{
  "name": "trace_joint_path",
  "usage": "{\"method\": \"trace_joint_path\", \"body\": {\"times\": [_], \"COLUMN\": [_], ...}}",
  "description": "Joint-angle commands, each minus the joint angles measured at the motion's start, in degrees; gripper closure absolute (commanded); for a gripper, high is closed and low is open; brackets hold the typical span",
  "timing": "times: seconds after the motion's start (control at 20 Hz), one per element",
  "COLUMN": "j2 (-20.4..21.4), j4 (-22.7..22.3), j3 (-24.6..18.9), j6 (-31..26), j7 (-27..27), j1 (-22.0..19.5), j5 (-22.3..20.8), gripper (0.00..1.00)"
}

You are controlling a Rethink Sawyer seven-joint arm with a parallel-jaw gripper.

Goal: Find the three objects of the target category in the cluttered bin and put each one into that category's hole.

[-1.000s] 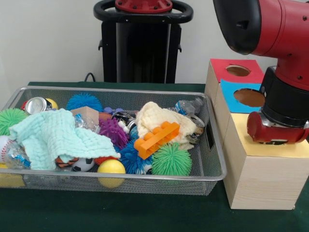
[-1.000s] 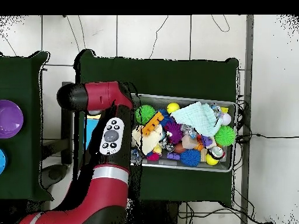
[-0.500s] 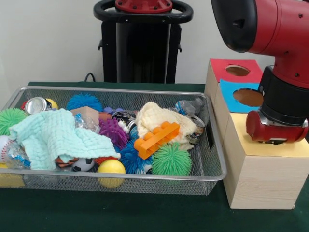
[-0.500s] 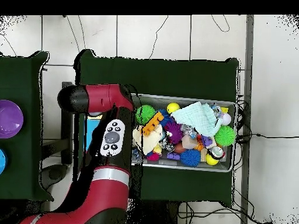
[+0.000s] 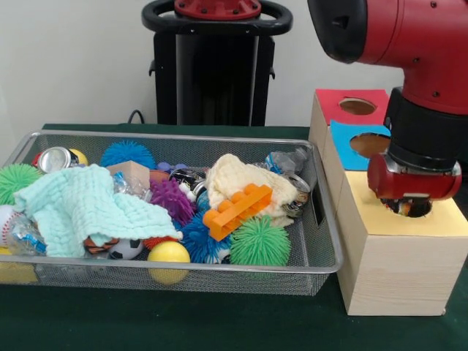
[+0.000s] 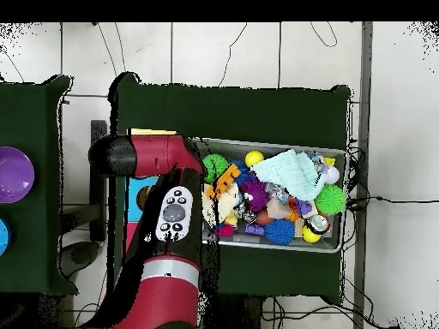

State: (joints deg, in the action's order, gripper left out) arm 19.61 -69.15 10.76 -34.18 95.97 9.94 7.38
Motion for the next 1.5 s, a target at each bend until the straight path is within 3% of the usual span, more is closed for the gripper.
{"method": "trace_joint_path", "body": {"times": [0.05, 0.45, 0.75, 1.25, 1.5], "j2": [10.5, 12.9, 7.8, 5.9, 3.9], "j4": [-14.2, -15.4, -12.2, -11.1, -10.0], "j3": [-5.9, -6.3, -4.9, -4.3, -3.0], "j6": [0.0, -1.9, 0.3, 0.6, -2.1], "j7": [5.1, 5.3, 7.4, 8.2, 8.7], "j1": [-4.4, -4.9, -3.9, -3.4, -2.9], "j5": [1.1, 0.1, -1.6, -1.9, -2.2], "gripper": [0.0, 0.0, 0.0, 0.0, 0.0]}}
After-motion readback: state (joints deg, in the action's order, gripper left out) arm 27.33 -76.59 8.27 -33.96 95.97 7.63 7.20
